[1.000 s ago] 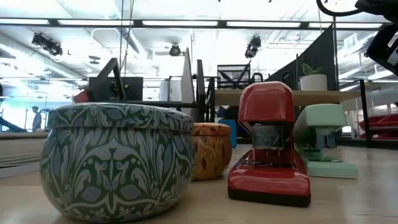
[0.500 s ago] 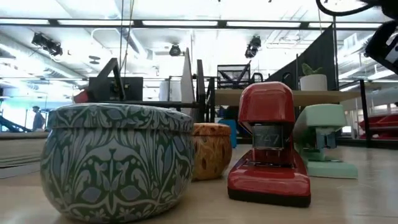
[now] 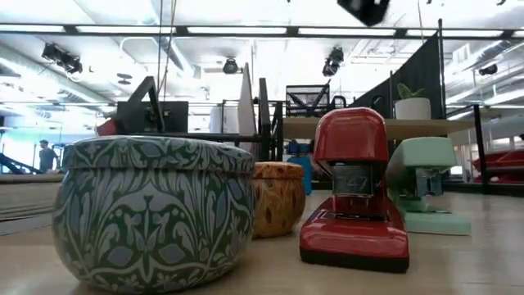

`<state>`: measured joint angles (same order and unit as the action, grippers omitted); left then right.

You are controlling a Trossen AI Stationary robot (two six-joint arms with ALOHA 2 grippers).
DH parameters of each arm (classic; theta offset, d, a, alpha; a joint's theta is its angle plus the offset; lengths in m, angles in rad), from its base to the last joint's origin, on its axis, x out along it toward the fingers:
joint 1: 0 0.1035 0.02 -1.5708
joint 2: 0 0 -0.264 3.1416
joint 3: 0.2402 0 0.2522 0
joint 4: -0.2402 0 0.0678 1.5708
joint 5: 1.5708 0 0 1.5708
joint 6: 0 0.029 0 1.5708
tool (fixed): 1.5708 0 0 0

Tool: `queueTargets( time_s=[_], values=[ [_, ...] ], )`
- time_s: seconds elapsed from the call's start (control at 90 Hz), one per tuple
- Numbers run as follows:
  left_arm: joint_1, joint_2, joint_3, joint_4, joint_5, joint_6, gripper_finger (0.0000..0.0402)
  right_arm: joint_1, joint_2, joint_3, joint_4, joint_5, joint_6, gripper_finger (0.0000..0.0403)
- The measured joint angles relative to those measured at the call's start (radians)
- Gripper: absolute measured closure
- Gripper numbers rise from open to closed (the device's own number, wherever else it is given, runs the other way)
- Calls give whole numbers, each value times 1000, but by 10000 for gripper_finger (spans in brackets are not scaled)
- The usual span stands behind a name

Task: Stock shelves
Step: Put the black book on the book shelf

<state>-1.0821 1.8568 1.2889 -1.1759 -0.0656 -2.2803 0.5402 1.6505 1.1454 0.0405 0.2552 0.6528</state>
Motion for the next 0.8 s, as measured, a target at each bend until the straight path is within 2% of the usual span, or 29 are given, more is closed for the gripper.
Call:
queueTargets(
  time_s=[0.133, 0.289, 0.4, 0.556, 0.8],
  values=[
    [6, -1, -87, 144, -43, 0, 253, -32, 3, -1, -18, -51, 8, 328],
    [46, -1, -114, 287, -265, 28, 265, -50, 39, -1, -7, -78, 12, 328],
    [71, -1, -111, 296, -402, 58, 269, -59, 95, 0, 4, -110, 24, 328],
    [95, -1, -114, 296, -445, 79, 270, -112, 188, 25, -15, -165, 50, 328],
    [90, -1, -115, 303, -536, 81, 266, -211, 288, 125, -164, -223, 58, 328]
  ],
)
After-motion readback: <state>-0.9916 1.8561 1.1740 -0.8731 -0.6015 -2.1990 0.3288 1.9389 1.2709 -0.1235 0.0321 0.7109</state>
